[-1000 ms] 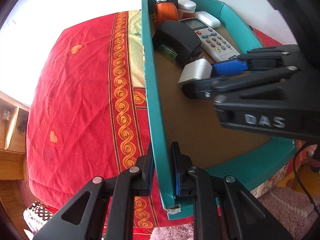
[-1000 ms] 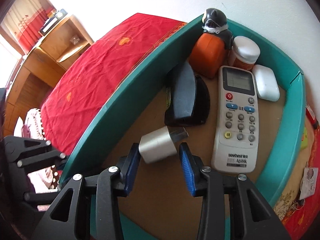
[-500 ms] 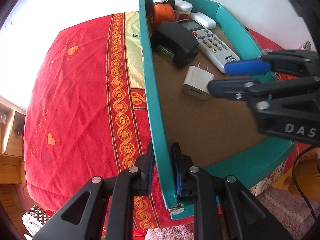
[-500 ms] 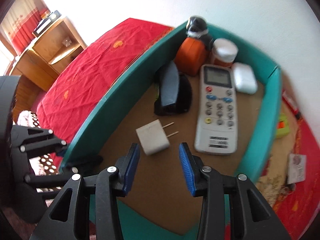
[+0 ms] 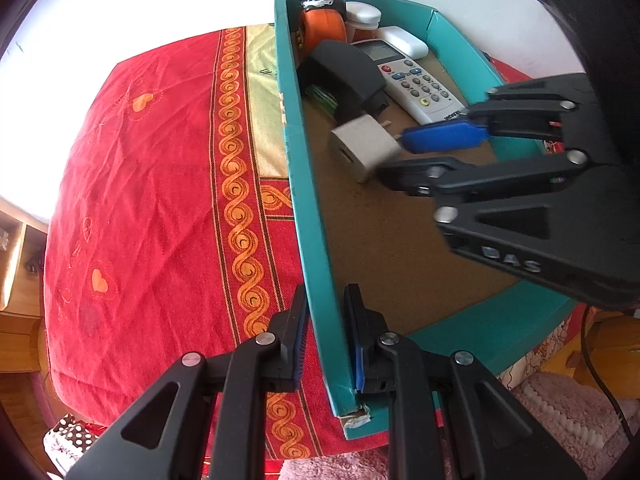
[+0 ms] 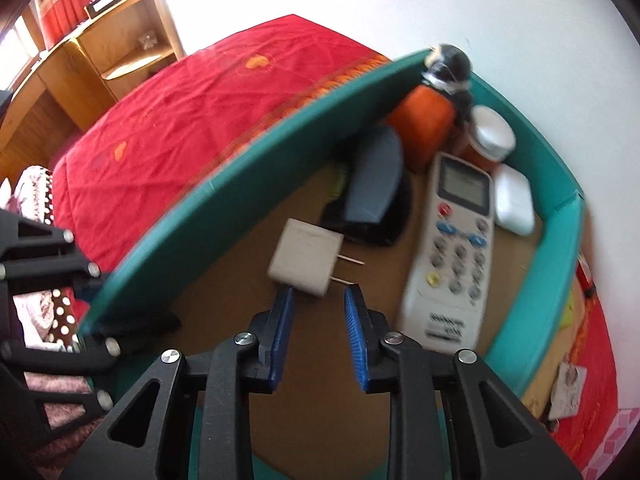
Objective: Organize objects
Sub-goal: 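Move the right tool to the green-and-orange case and grasp it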
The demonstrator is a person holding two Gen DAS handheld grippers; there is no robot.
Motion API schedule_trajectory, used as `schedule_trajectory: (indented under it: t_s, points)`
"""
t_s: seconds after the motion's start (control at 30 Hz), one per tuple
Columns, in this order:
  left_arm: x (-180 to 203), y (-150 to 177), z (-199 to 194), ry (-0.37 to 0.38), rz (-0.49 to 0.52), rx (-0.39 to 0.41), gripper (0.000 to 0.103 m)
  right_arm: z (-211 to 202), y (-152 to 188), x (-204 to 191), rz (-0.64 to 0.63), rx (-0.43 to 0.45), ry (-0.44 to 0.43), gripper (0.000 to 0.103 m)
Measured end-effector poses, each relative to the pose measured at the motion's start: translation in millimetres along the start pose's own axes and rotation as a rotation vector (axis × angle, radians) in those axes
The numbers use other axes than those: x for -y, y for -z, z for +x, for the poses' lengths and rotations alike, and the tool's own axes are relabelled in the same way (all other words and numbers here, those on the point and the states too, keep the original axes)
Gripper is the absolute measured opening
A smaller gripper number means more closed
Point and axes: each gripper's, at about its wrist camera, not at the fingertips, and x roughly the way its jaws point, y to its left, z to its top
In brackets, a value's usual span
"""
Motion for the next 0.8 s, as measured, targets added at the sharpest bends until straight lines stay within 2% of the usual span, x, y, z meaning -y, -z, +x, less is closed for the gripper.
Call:
schedule_trajectory:
  t_s: [0.23,0.47,0.57,0.63,0.73,0.8]
  points:
    - [-2.8,0.3,-1.2,0.004,-0.002,-0.001,0.017,-5.5,-0.6,-3.9,0.034,0.025,-0.031,0.028]
    - [-4.8,0.7,-0.3,0.005,-0.016,0.002,0.017,-58.3,34.6,45.6,0.194,0.130,-0.076,0.035]
    - [-5.8,1.3,-0.1,0.001,-0.025,0.004,0.017,-78.9,51.2,71.5,0.250,0.170,-0.054,0.041]
    - [-6.4,2.8,-0.2,0.001,-0.035,0.011,0.017,-89.6,66.5,93.5,0.285,0.185,-0.014,0.053]
    - [-8.4,6.7,-0.8,0.008,-0.045,0.023,0.017,-88.0,85.0,125.1,0.318,0.159,0.041,0.069]
    - [-9.3,8.0,-0.4,0.006,-0.054,0.023,0.017,-80.6,99.5,147.1,0.342,0.126,0.062,0.070]
